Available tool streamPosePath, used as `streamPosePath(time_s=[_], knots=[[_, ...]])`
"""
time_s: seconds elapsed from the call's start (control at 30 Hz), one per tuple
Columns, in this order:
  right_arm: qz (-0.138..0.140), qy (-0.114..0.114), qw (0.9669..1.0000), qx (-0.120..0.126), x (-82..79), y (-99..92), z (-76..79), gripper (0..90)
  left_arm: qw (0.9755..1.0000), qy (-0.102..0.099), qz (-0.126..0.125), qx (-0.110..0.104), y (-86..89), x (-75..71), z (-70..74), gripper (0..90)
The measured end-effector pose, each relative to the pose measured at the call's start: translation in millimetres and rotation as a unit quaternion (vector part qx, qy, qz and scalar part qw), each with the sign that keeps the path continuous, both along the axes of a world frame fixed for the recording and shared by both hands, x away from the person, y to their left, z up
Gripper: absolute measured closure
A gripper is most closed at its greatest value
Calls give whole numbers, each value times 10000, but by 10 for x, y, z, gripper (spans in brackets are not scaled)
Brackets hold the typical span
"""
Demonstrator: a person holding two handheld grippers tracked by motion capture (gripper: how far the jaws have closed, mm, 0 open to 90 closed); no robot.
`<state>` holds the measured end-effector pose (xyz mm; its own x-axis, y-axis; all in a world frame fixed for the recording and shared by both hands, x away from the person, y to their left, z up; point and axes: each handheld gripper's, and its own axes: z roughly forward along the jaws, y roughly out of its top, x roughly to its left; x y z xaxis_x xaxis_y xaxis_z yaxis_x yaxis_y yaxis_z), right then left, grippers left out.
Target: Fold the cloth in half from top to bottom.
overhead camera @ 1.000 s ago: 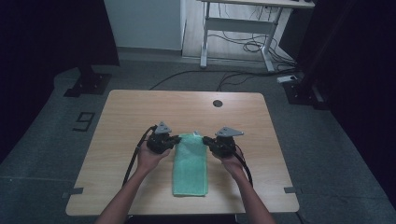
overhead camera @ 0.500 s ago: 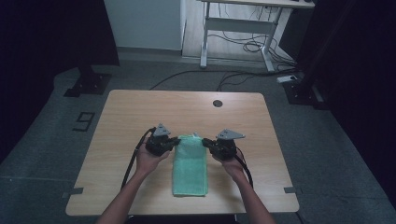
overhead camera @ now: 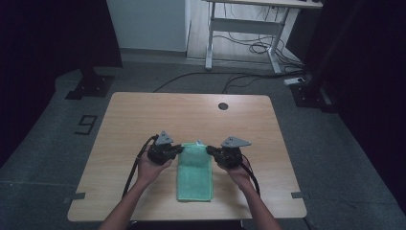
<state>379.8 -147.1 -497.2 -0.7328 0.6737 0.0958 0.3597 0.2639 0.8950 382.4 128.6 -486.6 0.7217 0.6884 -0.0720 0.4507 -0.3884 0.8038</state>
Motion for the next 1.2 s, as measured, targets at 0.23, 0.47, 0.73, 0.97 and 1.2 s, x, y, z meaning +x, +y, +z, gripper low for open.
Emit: streamPosePath(time_s=[0.23,0.47,0.73,0.97,1.2], knots=[[49,41,10000,49,-42,-28,-24,845,10000,-1,-27,-28,-1,-53,-4,856],[109,46,9999,127,-110,-56,-25,845,9999,-7,-66,-76,4,-132,11,856],[222,42,9996,159,-234,-74,-55,845,9999,-25,-145,-90,20,-266,-9,856],[318,81,9993,195,-351,-79,-112,845,9997,28,-186,-144,48,-389,-60,855],[390,85,9990,186,-456,-91,-151,845,9996,54,-230,-168,54,-466,-108,854]])
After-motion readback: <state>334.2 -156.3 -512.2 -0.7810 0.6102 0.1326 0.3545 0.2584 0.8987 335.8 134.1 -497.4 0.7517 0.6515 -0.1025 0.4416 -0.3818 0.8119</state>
